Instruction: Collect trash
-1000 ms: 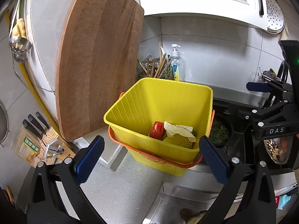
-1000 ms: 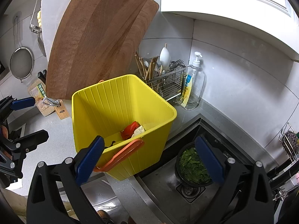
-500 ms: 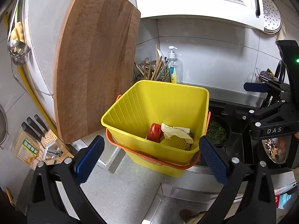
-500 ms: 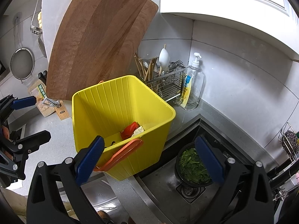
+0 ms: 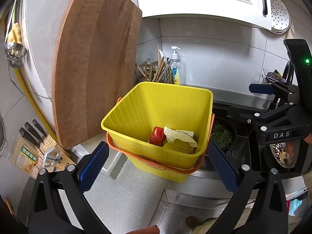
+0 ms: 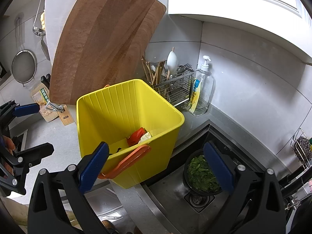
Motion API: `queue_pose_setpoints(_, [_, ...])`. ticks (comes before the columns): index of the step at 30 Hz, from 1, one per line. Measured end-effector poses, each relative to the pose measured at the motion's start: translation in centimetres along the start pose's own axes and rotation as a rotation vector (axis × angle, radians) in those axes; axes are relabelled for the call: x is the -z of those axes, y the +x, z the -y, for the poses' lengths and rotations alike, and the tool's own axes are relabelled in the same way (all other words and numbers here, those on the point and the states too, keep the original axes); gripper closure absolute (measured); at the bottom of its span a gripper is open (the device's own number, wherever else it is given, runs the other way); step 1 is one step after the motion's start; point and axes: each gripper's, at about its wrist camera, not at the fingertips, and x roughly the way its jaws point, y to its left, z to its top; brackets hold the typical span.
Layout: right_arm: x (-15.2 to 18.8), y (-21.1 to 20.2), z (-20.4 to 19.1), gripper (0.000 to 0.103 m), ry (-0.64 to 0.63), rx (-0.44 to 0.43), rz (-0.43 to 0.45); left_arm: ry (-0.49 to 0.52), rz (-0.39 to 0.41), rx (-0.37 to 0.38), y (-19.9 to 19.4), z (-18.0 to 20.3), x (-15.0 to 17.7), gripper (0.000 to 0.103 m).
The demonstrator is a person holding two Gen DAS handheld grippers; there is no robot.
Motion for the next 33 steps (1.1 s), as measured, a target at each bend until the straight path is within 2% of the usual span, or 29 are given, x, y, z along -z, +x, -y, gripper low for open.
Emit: queue_pose_setpoints(33, [-0.2, -0.4, -1.2, 0.008, -0.020, -0.022, 0.011, -0.016, -0.013, -0.014, -0.9, -0.5, 0.7, 0.004])
